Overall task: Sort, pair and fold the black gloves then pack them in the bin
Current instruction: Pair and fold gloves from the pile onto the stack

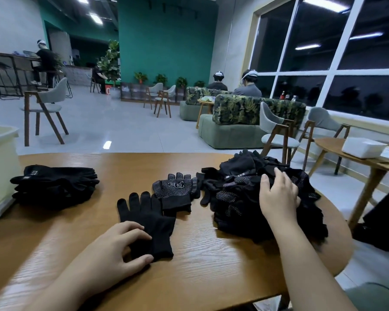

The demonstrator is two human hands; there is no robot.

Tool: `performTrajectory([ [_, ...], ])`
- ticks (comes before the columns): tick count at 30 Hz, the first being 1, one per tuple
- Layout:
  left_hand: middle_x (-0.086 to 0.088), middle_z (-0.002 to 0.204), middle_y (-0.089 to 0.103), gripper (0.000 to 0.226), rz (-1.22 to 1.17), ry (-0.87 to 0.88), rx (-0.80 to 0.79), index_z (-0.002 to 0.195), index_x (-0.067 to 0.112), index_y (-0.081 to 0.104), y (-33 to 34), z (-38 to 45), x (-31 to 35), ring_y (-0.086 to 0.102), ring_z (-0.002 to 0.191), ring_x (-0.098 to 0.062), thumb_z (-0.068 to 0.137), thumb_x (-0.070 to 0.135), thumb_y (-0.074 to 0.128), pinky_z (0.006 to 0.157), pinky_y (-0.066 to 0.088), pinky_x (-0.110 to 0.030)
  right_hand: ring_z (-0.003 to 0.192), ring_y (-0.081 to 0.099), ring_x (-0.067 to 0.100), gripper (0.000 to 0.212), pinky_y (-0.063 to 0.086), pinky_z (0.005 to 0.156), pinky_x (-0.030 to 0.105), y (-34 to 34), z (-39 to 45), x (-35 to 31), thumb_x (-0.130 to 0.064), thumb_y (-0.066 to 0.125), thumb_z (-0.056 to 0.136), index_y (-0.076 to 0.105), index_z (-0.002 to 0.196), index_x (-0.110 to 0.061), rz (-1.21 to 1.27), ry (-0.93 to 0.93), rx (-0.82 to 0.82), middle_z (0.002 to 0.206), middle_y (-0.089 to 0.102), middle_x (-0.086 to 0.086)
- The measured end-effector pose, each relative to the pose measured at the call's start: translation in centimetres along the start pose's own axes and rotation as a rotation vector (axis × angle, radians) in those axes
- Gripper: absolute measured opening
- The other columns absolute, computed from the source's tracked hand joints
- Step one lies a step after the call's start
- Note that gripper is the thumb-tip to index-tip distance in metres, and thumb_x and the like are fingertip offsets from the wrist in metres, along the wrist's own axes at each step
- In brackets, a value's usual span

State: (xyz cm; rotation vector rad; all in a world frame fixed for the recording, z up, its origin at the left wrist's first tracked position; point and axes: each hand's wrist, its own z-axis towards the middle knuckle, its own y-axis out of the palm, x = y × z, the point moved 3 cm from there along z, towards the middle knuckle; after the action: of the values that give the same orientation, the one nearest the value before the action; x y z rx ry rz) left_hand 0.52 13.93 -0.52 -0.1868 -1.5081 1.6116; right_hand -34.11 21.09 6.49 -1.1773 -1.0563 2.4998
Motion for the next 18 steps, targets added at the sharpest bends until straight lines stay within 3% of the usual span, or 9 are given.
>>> performTrajectory([
  [5,0.041,0.12,0.034,0.07,-0.006,0.004,0.01,0.099,0.058,0.051,0.1,0.0,-0.2,0.029,0.115,0.023,0.05,0.097,0.021,0.093,0.032,-0.01,0.124,0.036,0.033,0.055,0.028,0.103,0.04,0.2,-0.2,-0.3,-0.027,0.054,0.092,0.039,0.141,-0.009,0.023,-0.03,-0.04,0.134,0.049,0.014],
  [8,0.041,0.12,0.033,0.061,0.005,0.011,0.007,0.1,0.058,0.051,0.1,-0.1,-0.1,0.031,0.115,0.021,0.055,0.094,0.03,0.092,0.032,-0.009,0.113,0.041,0.029,0.036,0.032,0.096,0.034,0.3,-1.5,-1.0,-0.019,0.064,0.085,0.06,0.12,-0.013,0.088,-0.175,-0.005,0.117,0.057,0.011],
  [11,0.04,0.12,0.034,0.057,0.009,0.013,0.01,0.101,0.057,0.052,0.1,-0.1,-0.2,0.032,0.116,0.02,0.059,0.091,0.034,0.095,0.033,-0.01,0.105,0.048,0.026,0.021,0.039,0.089,0.038,0.5,-2.8,-2.1,-0.014,0.07,0.08,0.067,0.1,-0.016,0.107,-0.349,0.059,0.104,0.063,0.002],
  [15,0.037,0.114,0.04,0.061,0.019,0.035,0.026,0.101,0.053,0.057,-0.1,-0.2,-0.1,0.036,0.114,0.016,0.058,0.091,0.038,0.093,0.036,-0.011,0.109,0.053,0.02,0.034,0.043,0.095,0.039,0.8,-4.6,-3.6,0.0,0.069,0.076,0.069,0.106,-0.016,0.15,-0.534,0.093,0.107,0.066,-0.001],
  [18,0.032,0.106,0.044,0.04,0.067,0.059,0.033,0.091,0.046,0.055,-0.3,-0.2,0.3,0.042,0.107,0.008,0.066,0.076,0.05,0.088,0.039,-0.014,0.111,0.051,0.011,0.049,0.036,0.104,0.02,1.4,-5.9,-4.7,0.015,0.06,0.073,0.066,0.114,-0.01,0.247,-0.666,0.029,0.11,0.063,-0.001],
])
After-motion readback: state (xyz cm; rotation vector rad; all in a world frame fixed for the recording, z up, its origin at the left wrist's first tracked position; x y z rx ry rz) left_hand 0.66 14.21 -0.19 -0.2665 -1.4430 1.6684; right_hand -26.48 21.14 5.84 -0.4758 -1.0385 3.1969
